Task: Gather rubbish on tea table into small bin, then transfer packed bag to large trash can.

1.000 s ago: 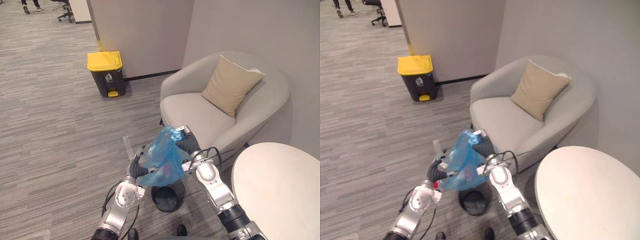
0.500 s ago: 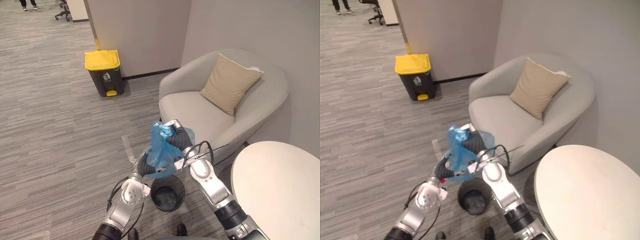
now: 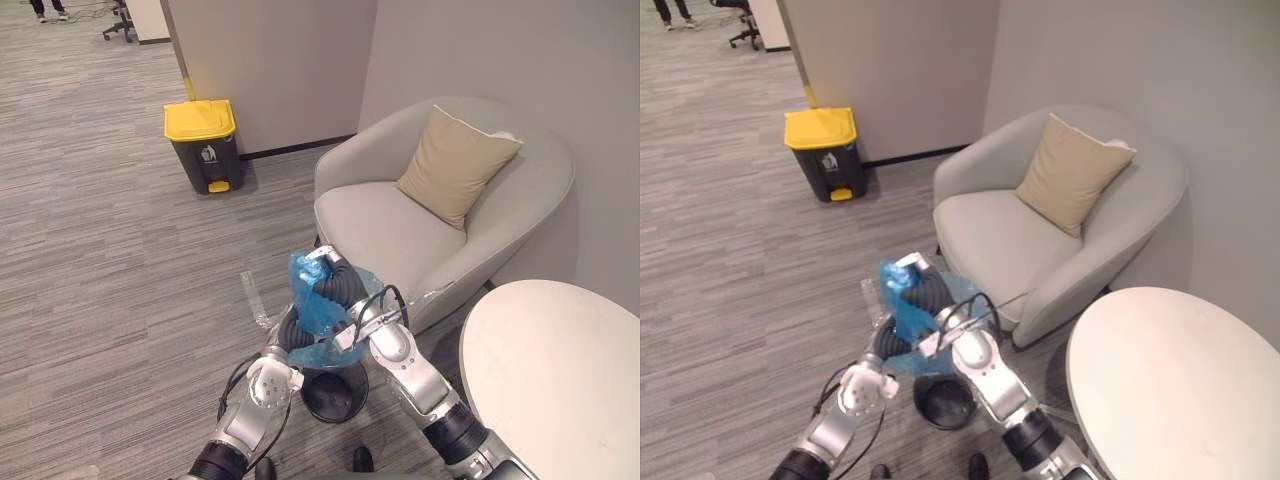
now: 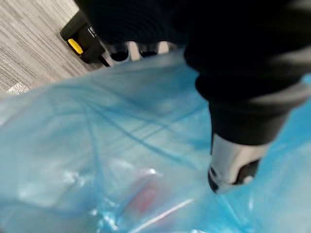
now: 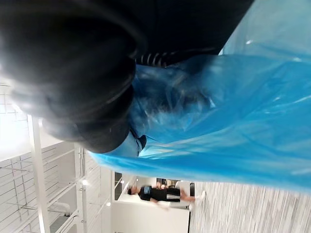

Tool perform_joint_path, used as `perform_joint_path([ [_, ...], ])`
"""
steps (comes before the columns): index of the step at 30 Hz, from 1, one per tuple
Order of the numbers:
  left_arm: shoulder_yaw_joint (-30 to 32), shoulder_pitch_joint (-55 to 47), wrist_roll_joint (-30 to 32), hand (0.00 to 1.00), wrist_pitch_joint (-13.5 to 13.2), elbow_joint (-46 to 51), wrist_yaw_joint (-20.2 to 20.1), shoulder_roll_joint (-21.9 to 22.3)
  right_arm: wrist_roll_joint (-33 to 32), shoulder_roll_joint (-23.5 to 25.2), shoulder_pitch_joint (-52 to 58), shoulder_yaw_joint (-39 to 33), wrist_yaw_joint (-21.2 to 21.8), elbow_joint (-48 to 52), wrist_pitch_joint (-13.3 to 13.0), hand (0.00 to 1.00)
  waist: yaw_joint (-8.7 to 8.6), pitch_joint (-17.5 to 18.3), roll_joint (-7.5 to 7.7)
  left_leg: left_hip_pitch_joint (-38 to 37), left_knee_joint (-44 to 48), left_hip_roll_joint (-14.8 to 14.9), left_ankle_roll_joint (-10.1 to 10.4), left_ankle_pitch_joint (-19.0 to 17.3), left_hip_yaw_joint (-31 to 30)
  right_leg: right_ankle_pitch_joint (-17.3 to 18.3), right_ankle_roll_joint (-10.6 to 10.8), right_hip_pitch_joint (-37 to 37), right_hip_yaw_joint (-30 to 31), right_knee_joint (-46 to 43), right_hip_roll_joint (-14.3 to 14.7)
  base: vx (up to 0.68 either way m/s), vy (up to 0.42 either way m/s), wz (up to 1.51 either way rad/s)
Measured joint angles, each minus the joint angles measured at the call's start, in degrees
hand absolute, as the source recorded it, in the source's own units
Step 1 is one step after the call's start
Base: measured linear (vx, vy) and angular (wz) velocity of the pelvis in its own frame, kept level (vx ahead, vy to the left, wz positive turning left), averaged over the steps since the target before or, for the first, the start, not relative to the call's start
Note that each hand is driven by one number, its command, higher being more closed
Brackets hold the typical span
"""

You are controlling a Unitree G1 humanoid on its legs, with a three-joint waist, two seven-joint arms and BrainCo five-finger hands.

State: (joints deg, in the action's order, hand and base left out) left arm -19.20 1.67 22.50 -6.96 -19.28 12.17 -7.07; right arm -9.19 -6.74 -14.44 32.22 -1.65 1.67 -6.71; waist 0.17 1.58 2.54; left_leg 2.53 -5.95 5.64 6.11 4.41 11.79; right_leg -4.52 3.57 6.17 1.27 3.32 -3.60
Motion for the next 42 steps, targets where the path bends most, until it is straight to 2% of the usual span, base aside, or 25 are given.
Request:
perform_joint_path([
  [6,-0.5,-0.1,-0.1,1.00,0.1,1.6,-0.1,0.6,0.0,0.0,-0.7,1.3,0.6,4.1,0.0,1.00,0.00,0.0,-0.15,0.0,0.0,0.0,0.2,-0.1,0.1,0.0,0.0,0.2,0.2,0.0,0.0,0.00,0.000,0.00],
  [17,-1.0,0.0,-0.4,1.00,0.1,1.6,0.0,1.2,-0.4,0.0,-0.6,1.0,0.5,4.3,-0.1,1.00,-0.29,0.2,-0.47,0.0,0.0,0.0,0.2,-0.1,0.2,0.0,0.0,0.2,0.3,0.0,0.1,0.00,0.000,0.00],
  [24,-0.7,0.6,-1.4,1.00,0.3,-2.8,-0.2,1.2,0.5,0.0,3.4,-1.9,0.5,3.5,-0.1,1.00,-0.39,0.2,-0.50,0.0,0.0,0.0,0.2,-0.1,0.3,0.0,0.0,0.3,0.3,0.0,0.0,0.00,0.000,0.00],
  [25,-0.7,0.5,-1.4,1.00,0.5,-3.2,-0.2,1.2,0.9,0.0,4.0,-2.4,0.5,3.3,-0.1,0.00,-0.39,0.2,-0.51,0.0,0.0,0.0,0.2,-0.1,0.3,0.0,0.0,0.3,0.3,0.0,0.0,0.00,0.000,0.00],
  [35,0.4,0.1,-4.9,1.00,1.4,-7.8,-1.6,1.1,4.9,0.1,6.3,-4.5,0.4,-2.5,-0.7,0.00,-0.70,0.2,-0.60,0.0,0.0,0.0,0.1,-0.1,0.3,0.0,0.0,0.3,0.3,0.0,0.0,0.00,0.000,0.00],
  [42,1.4,0.1,-7.1,1.00,2.2,-14.9,-2.8,1.1,9.3,1.6,7.9,-7.7,-0.8,-9.4,-0.5,0.00,-0.84,0.3,-0.65,0.3,0.0,-0.2,0.1,-0.1,0.3,-0.1,0.1,0.5,0.2,-0.1,0.0,0.00,0.000,0.00],
])
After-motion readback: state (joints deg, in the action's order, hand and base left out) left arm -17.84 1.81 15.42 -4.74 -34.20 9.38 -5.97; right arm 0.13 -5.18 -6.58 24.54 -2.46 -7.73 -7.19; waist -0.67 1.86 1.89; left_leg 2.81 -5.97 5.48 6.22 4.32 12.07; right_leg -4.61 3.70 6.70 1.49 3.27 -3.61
